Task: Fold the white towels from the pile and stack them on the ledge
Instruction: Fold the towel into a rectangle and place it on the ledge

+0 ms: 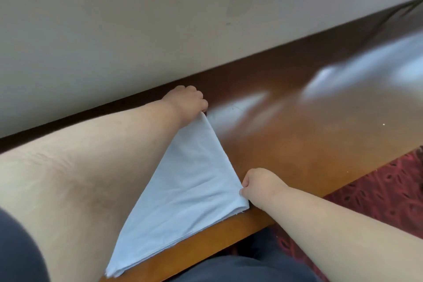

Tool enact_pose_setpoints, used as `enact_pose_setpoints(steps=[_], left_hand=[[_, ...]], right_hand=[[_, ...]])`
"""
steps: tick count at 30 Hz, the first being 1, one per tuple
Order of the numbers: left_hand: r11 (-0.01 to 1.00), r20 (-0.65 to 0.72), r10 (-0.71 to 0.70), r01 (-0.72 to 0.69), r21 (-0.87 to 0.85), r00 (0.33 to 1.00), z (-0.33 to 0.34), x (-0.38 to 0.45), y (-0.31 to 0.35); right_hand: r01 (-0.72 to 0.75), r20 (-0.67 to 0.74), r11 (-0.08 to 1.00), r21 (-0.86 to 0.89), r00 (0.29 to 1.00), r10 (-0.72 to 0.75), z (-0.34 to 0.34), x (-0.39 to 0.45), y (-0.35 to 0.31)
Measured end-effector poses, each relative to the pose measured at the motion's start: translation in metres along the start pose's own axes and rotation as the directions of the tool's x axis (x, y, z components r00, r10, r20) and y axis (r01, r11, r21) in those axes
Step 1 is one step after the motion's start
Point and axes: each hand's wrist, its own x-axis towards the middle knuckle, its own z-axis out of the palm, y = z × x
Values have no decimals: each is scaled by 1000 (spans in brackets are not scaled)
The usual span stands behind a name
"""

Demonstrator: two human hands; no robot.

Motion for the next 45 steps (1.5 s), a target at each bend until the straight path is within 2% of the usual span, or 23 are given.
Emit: enact_pose_setpoints(steps=[2,5,8,11,14,17,22,26,29,33,37,39,40,41,42,43,45], left_hand=[[999,21,-33,33,26,999,-1,6,-6],[987,44,-143,146,-74,989,2,11,-19],[955,77,-242,251,-155,967,9,6,-29],[906,135,-348,370,-207,928,24,-6,-40],[804,188,-468,505,-314,863,41,-21,-49],[719,214,-530,569,-398,820,51,-32,-53],[691,240,-560,607,-392,793,54,-44,-56],[647,263,-581,633,-424,770,61,-61,-60],[604,297,-604,668,-435,739,71,-77,-69],[571,233,-677,698,-432,698,80,-87,-80],[587,49,-764,726,-359,643,78,-89,-67],[621,-93,-735,613,-489,671,69,-87,-38],[655,-130,-676,510,-558,725,66,-85,-18],[696,-128,-589,421,-582,798,65,-82,3],[729,-75,-508,382,-568,858,68,-79,22],[747,9,-463,395,-535,887,74,-79,36],[730,131,-496,494,-472,859,92,-82,45]], right_hand=[[-5,-31,998,-57,1000,3,-24,11,8],[15,-168,993,-120,985,-35,-75,33,29],[33,-361,977,-211,926,-110,-126,61,38],[18,-429,965,-261,894,-132,-156,88,30],[75,-458,987,-144,879,-134,-161,104,21],[148,-457,989,12,881,-126,-145,102,25],[198,-513,980,33,844,-153,-124,104,29],[223,-565,960,170,820,-90,-142,123,-1],[258,-556,952,168,822,-124,-161,143,-29],[322,-590,933,162,789,-170,-179,163,-64],[386,-692,891,240,711,-122,-174,157,-76],[445,-770,892,80,596,-228,-154,142,-74],[478,-758,877,-42,557,-340,-139,133,-72],[496,-691,852,-166,558,-459,-123,125,-70],[485,-579,828,-283,601,-550,-108,121,-67],[447,-463,808,-383,664,-587,-95,119,-63],[353,-353,793,-497,752,-556,-82,126,-53]])
